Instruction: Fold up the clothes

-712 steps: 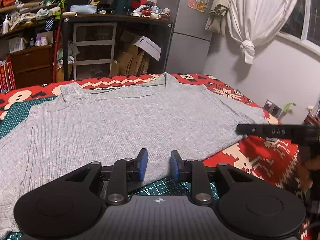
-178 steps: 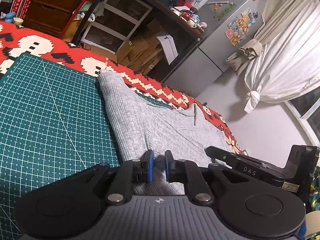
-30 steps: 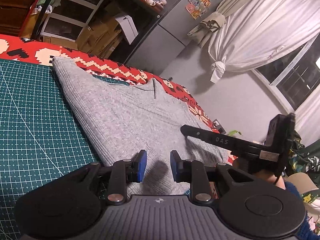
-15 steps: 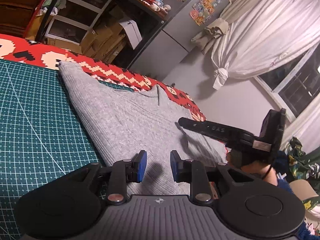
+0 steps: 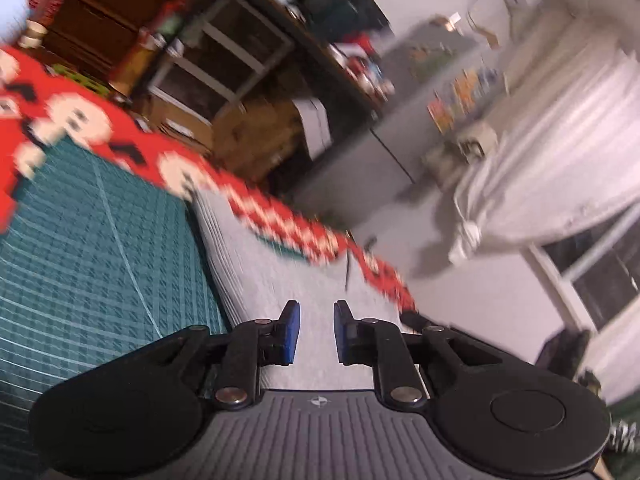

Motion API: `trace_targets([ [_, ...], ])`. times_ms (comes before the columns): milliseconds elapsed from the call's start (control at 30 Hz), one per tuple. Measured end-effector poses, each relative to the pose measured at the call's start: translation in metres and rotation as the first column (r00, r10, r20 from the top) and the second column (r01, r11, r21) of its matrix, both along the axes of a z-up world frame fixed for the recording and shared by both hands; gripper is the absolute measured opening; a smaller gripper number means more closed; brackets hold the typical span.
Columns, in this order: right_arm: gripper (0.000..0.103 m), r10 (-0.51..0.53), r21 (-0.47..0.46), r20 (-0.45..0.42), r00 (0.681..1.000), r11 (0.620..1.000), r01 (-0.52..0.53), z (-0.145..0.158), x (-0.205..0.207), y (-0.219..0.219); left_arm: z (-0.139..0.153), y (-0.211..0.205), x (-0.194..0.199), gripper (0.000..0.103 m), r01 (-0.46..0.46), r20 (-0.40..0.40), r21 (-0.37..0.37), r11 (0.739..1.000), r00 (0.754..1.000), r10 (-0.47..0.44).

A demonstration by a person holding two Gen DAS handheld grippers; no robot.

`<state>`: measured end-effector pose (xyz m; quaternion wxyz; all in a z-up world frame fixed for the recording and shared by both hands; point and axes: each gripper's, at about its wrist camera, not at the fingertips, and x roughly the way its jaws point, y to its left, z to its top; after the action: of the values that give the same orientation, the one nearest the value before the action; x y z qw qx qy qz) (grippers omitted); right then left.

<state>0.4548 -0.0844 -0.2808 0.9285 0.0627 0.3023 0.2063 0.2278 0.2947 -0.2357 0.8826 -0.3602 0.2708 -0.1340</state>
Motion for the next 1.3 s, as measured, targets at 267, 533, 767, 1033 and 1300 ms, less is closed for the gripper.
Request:
trace_targets([
  [267, 0.008, 0.220, 0.067, -0.013, 0.975, 0.973, -0.219, 0.031, -0.011, 0.068, 0.017, 0.017, 0.046, 0.004, -0.013, -0.067, 0.102, 0.995, 0.998, 0.020],
  [533, 0.005, 0.344, 0.032, -0.038, 0.938, 0.939, -0.343, 0.007, -0.009, 0.134, -0.037, 0.026, 0.072, 0.004, 0.023, -0.107, -0.045, 0.999, 0.994, -0.028],
  [767, 0.005, 0.353, -0.065, -0.124, 0.927, 0.930, -0.363, -0.022, 0.000, 0.157, -0.050, 0.030, 0.075, 0.003, 0.027, -0.140, -0.043, 0.999, 0.990, -0.032],
  [1033, 0.008, 0.370, -0.064, -0.150, 0.917, 0.922, -0.382, -0.009, -0.027, 0.127, -0.037, 0.027, 0.062, 0.002, 0.040, -0.112, 0.018, 0.999, 0.993, -0.038],
  [1300, 0.008, 0.350, -0.107, -0.187, 0.918, 0.922, -0.373, -0.012, -0.075, 0.091, -0.028, 0.005, 0.060, 0.006, 0.209, -0.110, 0.091, 0.974, 0.974, -0.199],
])
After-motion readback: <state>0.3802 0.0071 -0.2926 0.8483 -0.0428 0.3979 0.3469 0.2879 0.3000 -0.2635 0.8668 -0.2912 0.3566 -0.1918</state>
